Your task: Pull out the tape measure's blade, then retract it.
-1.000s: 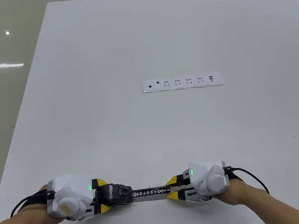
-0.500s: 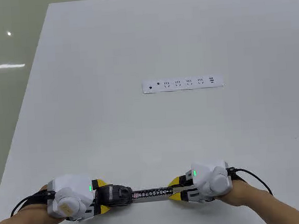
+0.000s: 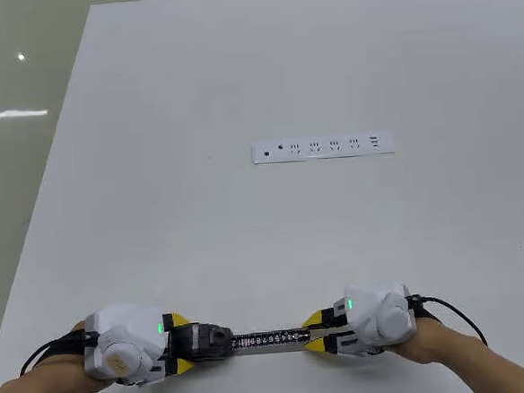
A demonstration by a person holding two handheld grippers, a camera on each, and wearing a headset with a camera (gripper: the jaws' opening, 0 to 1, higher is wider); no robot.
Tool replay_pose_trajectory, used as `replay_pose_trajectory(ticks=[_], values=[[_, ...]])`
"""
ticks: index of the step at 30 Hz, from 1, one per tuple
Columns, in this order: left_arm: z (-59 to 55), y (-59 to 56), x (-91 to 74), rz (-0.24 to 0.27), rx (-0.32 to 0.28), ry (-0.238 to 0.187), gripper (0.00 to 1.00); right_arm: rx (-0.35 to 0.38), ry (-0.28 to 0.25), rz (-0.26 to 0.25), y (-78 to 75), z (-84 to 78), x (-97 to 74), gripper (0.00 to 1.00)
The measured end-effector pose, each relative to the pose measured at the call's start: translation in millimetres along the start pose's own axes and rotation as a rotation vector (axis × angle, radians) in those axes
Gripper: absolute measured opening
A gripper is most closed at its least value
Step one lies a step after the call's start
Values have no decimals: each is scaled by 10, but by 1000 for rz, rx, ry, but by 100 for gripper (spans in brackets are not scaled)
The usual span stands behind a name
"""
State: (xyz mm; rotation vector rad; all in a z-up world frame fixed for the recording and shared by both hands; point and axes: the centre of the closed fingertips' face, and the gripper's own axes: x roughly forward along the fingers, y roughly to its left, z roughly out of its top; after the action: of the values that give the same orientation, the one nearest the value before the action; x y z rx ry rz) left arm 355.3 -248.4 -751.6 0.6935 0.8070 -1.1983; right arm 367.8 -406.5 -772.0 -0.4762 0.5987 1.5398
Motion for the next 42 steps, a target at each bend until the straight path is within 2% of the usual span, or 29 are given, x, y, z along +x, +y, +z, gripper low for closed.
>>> replay_pose_trajectory(ticks=[42], values=[[8, 2, 2, -5, 1, 3, 27, 14, 16, -4, -19, -146, -187, 10]])
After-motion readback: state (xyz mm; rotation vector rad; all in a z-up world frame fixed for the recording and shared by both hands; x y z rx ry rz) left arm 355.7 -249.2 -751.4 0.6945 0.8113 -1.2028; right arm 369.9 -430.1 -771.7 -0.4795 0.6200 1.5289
